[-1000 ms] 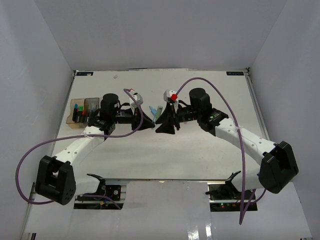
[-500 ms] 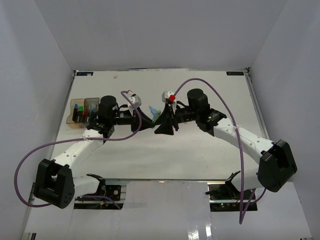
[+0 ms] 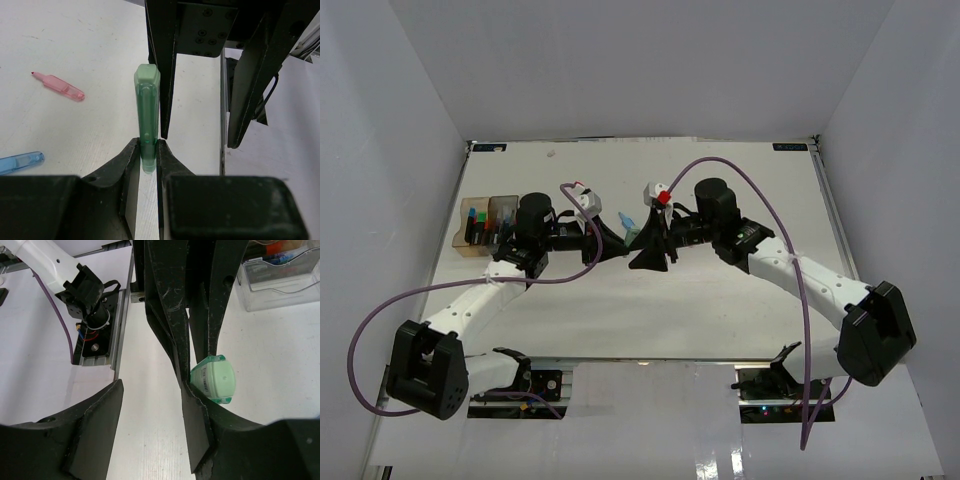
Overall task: Sort the stationery into containers
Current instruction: Close the pen cap on the pen.
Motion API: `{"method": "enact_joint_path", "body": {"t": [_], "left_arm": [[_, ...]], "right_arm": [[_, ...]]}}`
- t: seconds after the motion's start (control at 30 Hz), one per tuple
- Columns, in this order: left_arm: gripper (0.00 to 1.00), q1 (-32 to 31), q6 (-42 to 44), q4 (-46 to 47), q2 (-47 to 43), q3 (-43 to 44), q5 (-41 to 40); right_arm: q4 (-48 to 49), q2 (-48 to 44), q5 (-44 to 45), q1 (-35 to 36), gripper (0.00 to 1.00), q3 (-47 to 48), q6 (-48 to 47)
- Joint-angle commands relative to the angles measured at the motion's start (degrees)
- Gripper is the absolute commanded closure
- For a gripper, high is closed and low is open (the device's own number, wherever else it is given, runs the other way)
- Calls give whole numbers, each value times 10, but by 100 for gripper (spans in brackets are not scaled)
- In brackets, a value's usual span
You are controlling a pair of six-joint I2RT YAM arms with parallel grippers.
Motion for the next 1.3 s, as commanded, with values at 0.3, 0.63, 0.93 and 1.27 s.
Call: {"method": "enact_joint_path", "body": {"t": [0.3,0.63,0.93,1.27], "left_arm": [[100,-4,50,-25,-39,-1,5],[100,-4,110,-107,-36,18,0],[100,-4,117,-111,-38,20,0],[100,-4,119,-111,-34,20,-7]], "right_arm": [[-162,-66,73,4,42,73,-79],[-316,-1,154,4,47,213,-176],[-431,90,103,5,52,310,-231],[-440,100,86,5,55,309,-244]]}}
